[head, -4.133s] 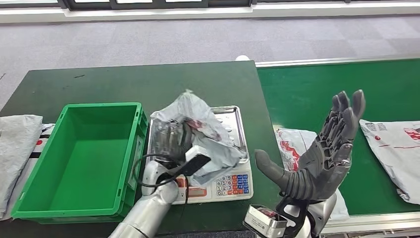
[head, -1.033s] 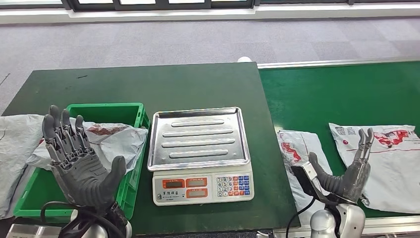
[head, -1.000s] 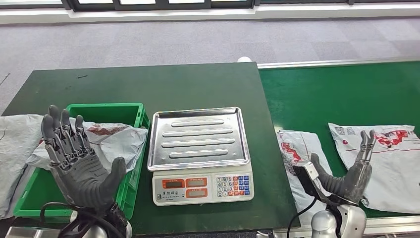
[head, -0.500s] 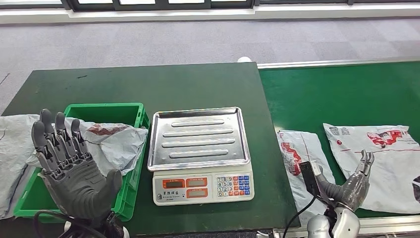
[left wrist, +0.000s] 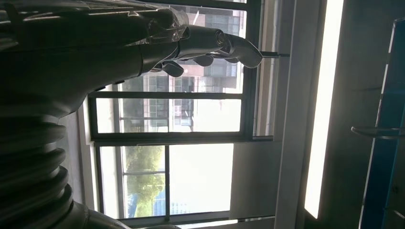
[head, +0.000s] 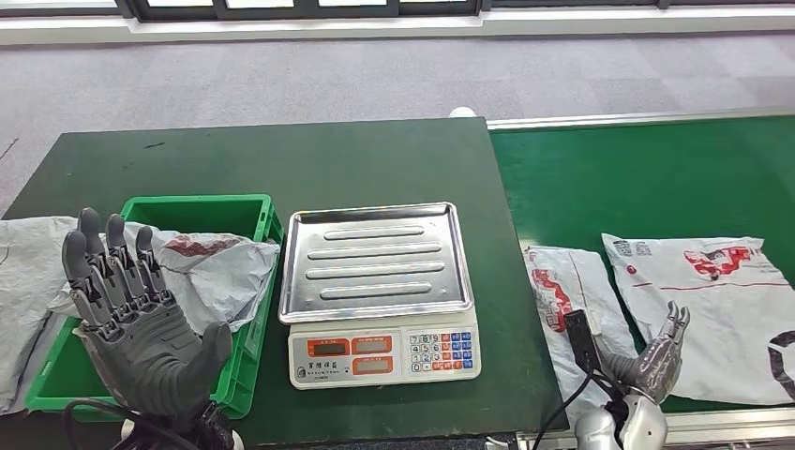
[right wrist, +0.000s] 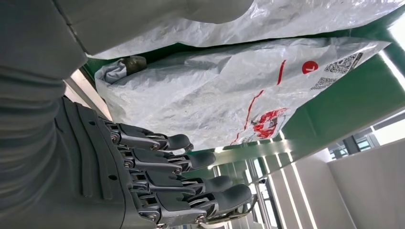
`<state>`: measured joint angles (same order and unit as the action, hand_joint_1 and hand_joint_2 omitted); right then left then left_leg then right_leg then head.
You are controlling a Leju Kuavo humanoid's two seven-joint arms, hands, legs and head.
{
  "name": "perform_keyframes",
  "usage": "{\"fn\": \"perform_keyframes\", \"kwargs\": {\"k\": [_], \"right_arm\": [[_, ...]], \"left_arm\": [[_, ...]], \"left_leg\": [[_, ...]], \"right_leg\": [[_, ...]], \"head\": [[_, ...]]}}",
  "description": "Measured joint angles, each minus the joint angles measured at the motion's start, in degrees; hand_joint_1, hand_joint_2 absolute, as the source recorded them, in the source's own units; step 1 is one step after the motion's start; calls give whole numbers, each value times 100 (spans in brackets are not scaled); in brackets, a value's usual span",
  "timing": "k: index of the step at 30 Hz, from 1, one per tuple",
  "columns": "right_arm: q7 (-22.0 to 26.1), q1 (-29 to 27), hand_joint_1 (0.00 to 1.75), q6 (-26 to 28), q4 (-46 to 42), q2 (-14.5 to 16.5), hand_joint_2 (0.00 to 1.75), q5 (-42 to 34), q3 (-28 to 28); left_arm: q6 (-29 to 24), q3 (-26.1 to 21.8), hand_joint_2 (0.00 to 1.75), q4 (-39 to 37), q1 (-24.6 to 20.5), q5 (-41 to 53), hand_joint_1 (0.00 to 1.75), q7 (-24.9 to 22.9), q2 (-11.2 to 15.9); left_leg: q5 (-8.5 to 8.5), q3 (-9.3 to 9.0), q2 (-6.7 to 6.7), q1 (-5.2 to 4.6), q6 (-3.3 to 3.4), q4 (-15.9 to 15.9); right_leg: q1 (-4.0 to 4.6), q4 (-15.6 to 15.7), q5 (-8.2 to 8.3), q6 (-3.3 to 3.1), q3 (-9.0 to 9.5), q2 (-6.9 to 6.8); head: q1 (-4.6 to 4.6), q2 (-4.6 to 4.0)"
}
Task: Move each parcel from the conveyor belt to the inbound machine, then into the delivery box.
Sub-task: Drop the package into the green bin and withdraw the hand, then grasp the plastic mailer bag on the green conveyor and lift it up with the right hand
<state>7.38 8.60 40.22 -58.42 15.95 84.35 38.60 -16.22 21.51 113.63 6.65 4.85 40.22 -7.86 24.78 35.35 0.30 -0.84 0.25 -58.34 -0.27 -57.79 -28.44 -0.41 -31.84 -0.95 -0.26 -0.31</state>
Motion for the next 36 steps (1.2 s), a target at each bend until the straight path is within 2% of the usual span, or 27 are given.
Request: {"fn": "perform_keyframes", "kwargs": {"k": [5,9,19,20,21,23,24,25,36], "right_arm": [[-47,28,0,0,76,-17,175,17,5],[-298,72,0,0,303,-21,175,169,6],[-649,415,0,-43,1749,-207,175,307,3],[-733,452,7,-75,1873,-238,175,359,-2],[-808,489,45,-112,1987,-267,175,405,-9],[-897,562,132,-176,2176,-319,175,465,-28],[-921,598,168,-192,2255,-342,175,483,-36],[-934,630,175,-198,2327,-363,175,494,-44],[-984,759,175,-153,2683,-514,175,497,-136]], "left_arm": [[0,0,175,-1,0,0,0,0,1],[-37,15,175,-6,-4,14,0,0,13],[-240,186,175,-51,-33,57,0,-2,106],[-254,208,175,-60,-41,57,0,-2,119],[-266,227,175,-69,-50,57,0,-2,131],[-296,256,175,-90,-65,57,0,-2,152],[-318,272,175,-100,-71,59,0,-2,162],[-341,291,175,-108,-75,62,0,-2,173],[-498,445,175,-162,-95,113,0,-2,258]], "left_leg": [[0,0,0,0,0,0],[0,0,1,1,0,0],[0,-1,3,1,0,0],[0,-1,3,1,0,0],[0,-2,4,2,0,0],[2,-7,13,6,-2,0],[4,-11,21,7,-2,0],[7,-15,29,9,-3,0],[-2,-31,43,8,2,-2]], "right_leg": [[0,0,0,0,0,0],[0,0,0,0,0,1],[1,0,0,0,0,3],[1,0,0,0,1,3],[1,0,0,-1,0,4],[1,0,0,-1,1,11],[2,1,1,-1,1,16],[2,2,1,-2,2,21],[3,4,22,-1,13,32]], "head": [[0,0],[0,0],[0,0],[0,0],[0,0],[0,0],[0,0],[0,0],[0,0]]}}
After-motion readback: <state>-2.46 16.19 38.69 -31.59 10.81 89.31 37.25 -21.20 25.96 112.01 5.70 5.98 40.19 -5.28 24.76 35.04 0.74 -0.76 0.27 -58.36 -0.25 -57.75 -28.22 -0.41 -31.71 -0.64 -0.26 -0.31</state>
